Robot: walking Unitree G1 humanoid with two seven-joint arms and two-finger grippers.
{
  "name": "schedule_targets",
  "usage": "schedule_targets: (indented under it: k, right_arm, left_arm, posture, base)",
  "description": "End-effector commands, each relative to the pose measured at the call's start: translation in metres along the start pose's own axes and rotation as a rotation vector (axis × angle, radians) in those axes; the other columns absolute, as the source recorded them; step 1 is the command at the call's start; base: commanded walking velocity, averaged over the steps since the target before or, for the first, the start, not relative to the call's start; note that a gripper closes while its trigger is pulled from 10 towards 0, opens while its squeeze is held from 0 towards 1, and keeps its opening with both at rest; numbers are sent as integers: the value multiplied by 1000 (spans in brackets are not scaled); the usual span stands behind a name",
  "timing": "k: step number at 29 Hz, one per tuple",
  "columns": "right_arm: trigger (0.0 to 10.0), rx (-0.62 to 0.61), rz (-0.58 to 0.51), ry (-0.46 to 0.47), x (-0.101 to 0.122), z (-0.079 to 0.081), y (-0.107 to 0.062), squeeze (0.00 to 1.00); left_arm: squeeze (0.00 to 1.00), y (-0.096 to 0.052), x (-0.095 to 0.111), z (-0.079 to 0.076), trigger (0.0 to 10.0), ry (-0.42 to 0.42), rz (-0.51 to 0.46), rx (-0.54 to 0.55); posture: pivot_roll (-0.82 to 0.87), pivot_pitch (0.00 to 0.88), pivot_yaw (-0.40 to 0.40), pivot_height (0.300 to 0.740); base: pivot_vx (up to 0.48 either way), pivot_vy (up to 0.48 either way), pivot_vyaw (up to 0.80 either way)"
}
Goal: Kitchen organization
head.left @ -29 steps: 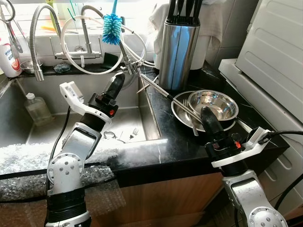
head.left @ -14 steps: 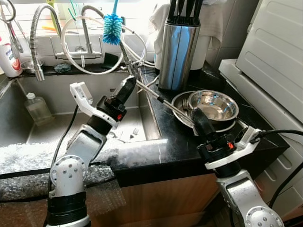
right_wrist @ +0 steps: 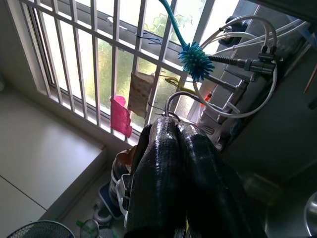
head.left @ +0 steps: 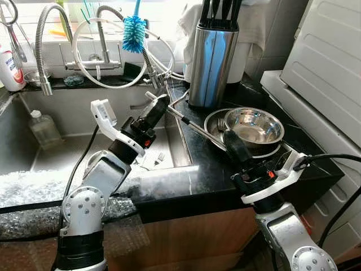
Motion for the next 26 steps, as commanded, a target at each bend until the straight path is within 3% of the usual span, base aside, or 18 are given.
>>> schedule_targets:
  k: [1,10,11,12,13,26]
  right_arm:
    - [10000,37,6,-5,0,9,1,0]
    - [10000,42,43,-11,-6,10,1,0]
    - [10000,41,44,-12,-7,10,1,0]
    - [10000,41,45,-13,-7,10,1,0]
    - [10000,41,44,-14,-7,10,1,0]
    - [10000,53,11,-8,-2,11,1,0]
  left_arm:
    - [0,1,-1,-7,10000,30,9,-24]
    - [0,2,-2,-8,10000,25,6,-29]
    - [871,2,-2,-8,10000,24,6,-29]
    - [871,2,-2,-8,10000,23,3,-27]
    - [1000,3,-1,-7,10000,11,-8,-25]
    - [1000,1,10,4,10000,-45,-73,31]
  posture:
    - [-144,0,-51,740]
    - [-143,0,-51,740]
    - [-144,0,-51,740]
    - [-144,0,-51,740]
    - [-145,0,-51,740]
    - [-143,0,-52,740]
  base:
    - [0,0,0]
    - [0,0,0]
    - [0,0,0]
    - [0,0,0]
    - [0,0,0]
    - [0,0,0]
Point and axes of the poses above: a point about 5 cm out from each wrist's last joint towards the gripper, its own y axis pointing out of the wrist towards the gripper, its own x axis along the axis of the wrist's last joint, z = x × y, the point moved 6 cm from there along y, pointing out of the wrist towards the gripper, and after that the axes turned 5 degrees about -y, right-handed, at the moved point
